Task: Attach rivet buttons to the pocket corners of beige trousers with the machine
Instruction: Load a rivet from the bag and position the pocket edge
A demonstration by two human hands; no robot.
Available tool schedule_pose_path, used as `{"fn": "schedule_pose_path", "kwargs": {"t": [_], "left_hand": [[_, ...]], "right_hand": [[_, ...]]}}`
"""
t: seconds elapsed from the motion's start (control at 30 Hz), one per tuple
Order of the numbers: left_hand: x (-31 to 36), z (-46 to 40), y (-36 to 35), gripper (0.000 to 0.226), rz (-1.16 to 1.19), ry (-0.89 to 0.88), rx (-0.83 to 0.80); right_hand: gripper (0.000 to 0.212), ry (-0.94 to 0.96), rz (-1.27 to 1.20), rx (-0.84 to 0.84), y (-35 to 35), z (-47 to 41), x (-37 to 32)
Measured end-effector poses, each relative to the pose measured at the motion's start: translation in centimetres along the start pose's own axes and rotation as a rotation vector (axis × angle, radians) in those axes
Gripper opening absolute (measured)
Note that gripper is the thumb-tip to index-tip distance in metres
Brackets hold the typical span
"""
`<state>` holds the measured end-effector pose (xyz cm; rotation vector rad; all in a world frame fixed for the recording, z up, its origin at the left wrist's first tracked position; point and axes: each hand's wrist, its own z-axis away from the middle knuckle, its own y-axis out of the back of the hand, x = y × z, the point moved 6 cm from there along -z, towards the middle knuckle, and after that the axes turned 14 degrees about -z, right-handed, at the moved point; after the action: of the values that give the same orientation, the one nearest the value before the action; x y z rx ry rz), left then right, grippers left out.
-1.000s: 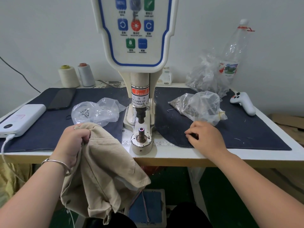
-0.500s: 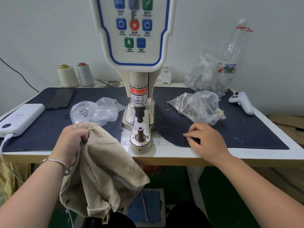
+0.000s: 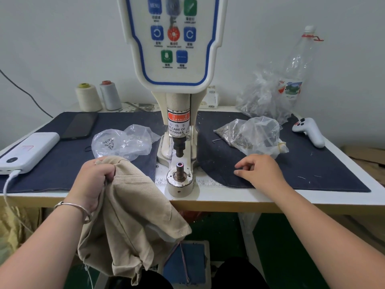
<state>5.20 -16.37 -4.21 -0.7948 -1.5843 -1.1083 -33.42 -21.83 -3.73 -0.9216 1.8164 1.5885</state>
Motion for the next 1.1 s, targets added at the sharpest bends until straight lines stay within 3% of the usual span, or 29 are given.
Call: {"fn": "schedule_pose_path", "kwargs": {"t": [0.13,0.47,0.53,0.63,0.77,0.93,1.1], "left_hand": [[0.2,0.0,-0.1,0.027,0.006,-0.008,-0.007],[0.0,-0.1,0.0,0.025,0.016,0.008,0.004],[0.0,-0.1,0.1,0.025,0.015,0.009,0.007],[-0.3,-0.2,0.2,0.027,0.005,0.011,0.010],[-0.5,-0.3,0.3,0.028,-0.014,0.022,0.006],[-0.5,-0.4,0.2,0.027,-0.036,0.028,-0.014],[-0.4,-0.4,0.3,0.027,-0.025,-0.009,-0.010]], "right_hand": [[0.023,0.014,0.060,-0.010,-0.1,0.0,-0.2],[0.021,0.020,0.124,-0.051,-0.1,-0.1,-0.9],[0.019,0.054,0.055,0.003,0.1,0.4,-1.9],[0.015,0.142,-0.318,0.093,0.2,1.9,-4.8],[0.014,0.177,-0.676,-0.042,-2.9,3.6,-9.1],[0.006,0.146,-0.670,-0.170,-6.1,3.5,-10.8],[0.003,0.150,-0.587,-0.182,-6.8,3.1,-11.0]]}}
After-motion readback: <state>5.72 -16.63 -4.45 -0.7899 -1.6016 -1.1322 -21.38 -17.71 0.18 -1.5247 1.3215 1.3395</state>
